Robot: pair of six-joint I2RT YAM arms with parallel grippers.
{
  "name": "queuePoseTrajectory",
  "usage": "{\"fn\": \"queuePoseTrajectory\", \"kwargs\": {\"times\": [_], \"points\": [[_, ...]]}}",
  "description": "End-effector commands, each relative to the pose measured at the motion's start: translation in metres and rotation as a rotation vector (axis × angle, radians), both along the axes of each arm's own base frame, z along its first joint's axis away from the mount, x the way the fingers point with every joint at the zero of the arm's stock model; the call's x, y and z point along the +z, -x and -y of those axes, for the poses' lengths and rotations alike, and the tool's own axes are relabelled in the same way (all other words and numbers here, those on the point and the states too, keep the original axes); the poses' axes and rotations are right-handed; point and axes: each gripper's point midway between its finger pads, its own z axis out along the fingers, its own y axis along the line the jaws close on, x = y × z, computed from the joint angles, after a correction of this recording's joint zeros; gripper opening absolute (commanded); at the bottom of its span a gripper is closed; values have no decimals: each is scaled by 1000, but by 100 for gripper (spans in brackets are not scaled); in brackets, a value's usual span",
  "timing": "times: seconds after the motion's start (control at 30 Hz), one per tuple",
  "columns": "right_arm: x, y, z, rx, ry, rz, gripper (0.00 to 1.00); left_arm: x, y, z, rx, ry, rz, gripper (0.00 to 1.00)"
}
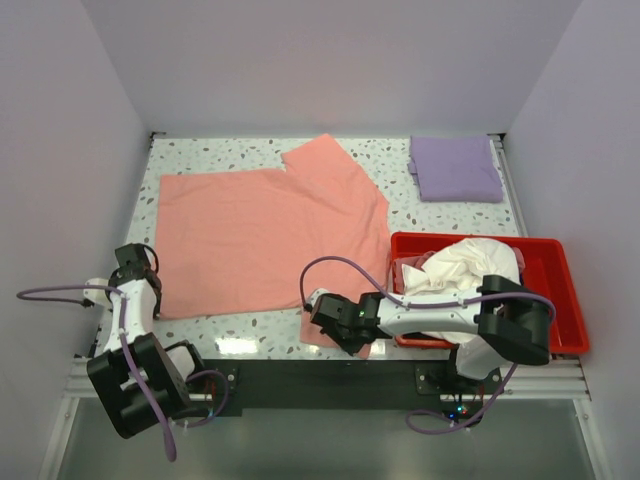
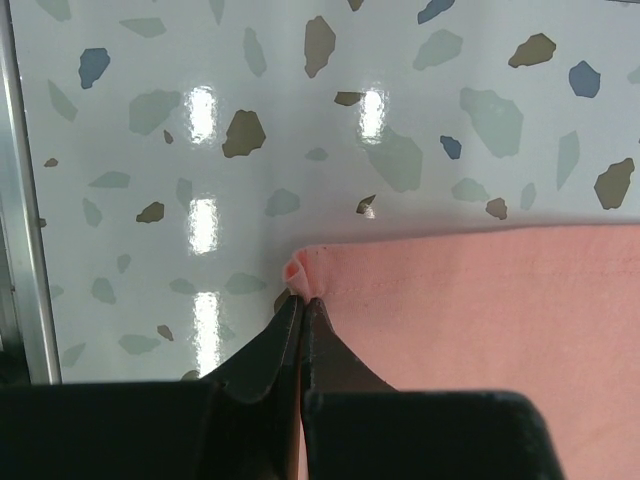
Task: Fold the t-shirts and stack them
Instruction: Fold the tshirt
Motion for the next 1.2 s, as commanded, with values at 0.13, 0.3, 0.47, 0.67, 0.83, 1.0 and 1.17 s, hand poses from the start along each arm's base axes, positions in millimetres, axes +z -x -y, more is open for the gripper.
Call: {"fn": "queuePoseTrajectory", "kwargs": {"times": [0.13,0.3,0.47,0.67,0.83,1.0,1.17], "points": [[21,14,-2,10,-47,-64,0,12,7,-9,69,-57,19,0],[40,30,-14,52,-137,-137,0,18,10,-10,88,-74,37,0],[60,33,-16,74,-177,-141,0,21,10,-10,94,-76,44,0],[68,-6,-5,-16,-122,-54,0,29,-1,-9,58,-64,69,0],[98,-53,-14,-89,-192,40,0,33,-28,-6,-55,-15,105,0],[126,-103,-16,-157,-220,154,0,37,-41,-7,-71,22,93,0],[150,-150,-18,-221,-257,236,0,39,-58,-10,-96,45,106,0]]}}
